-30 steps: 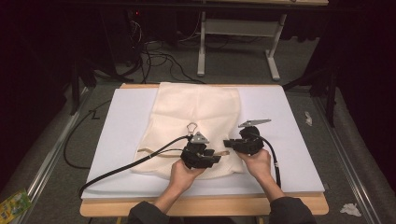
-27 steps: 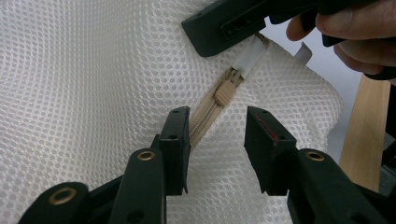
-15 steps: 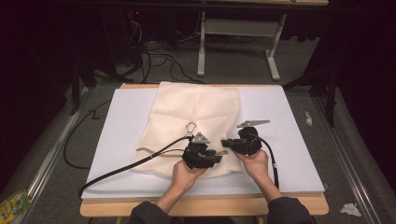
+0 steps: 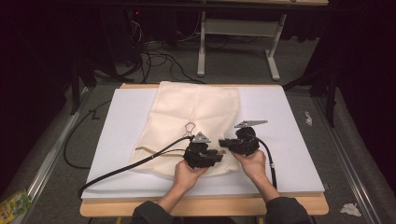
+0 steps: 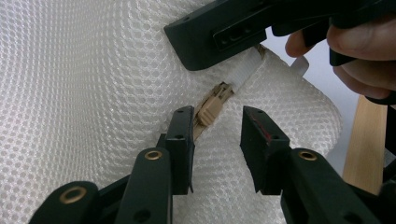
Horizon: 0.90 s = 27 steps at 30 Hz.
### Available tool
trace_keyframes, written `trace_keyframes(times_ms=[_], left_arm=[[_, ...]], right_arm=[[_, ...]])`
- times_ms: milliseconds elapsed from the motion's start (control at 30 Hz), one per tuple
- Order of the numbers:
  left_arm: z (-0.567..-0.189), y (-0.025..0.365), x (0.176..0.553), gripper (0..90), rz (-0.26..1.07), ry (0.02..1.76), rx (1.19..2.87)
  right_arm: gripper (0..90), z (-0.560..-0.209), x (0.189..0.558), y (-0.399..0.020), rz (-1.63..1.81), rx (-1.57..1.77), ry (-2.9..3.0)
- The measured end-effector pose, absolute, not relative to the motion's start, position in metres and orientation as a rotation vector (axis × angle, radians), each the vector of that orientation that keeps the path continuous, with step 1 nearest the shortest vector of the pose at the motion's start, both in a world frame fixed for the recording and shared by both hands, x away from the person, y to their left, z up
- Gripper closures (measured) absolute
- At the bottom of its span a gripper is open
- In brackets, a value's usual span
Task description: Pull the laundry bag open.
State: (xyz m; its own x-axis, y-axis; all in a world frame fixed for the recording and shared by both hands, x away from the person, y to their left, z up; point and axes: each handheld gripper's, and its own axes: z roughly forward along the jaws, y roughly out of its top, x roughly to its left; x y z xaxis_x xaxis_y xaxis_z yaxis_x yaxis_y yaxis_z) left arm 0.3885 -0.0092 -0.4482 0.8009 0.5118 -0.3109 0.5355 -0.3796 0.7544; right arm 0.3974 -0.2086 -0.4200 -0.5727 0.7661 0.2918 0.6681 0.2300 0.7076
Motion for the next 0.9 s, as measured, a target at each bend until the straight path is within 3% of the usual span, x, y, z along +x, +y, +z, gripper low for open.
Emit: trace_keyframes(times_ms=[633, 900], left_arm=[[-0.448, -0.019, 0.390, 85.5, -0.018, 0.740, 2.074], [-0.448, -0.019, 0.390, 87.0, -0.014, 0.746, 2.087]], right_arm=[[87.4, -0.421, 0.396, -0.207, 1.256, 1.373, 2.375], [86.4, -0.424, 0.396, -0.209, 1.253, 1.375, 2.382]])
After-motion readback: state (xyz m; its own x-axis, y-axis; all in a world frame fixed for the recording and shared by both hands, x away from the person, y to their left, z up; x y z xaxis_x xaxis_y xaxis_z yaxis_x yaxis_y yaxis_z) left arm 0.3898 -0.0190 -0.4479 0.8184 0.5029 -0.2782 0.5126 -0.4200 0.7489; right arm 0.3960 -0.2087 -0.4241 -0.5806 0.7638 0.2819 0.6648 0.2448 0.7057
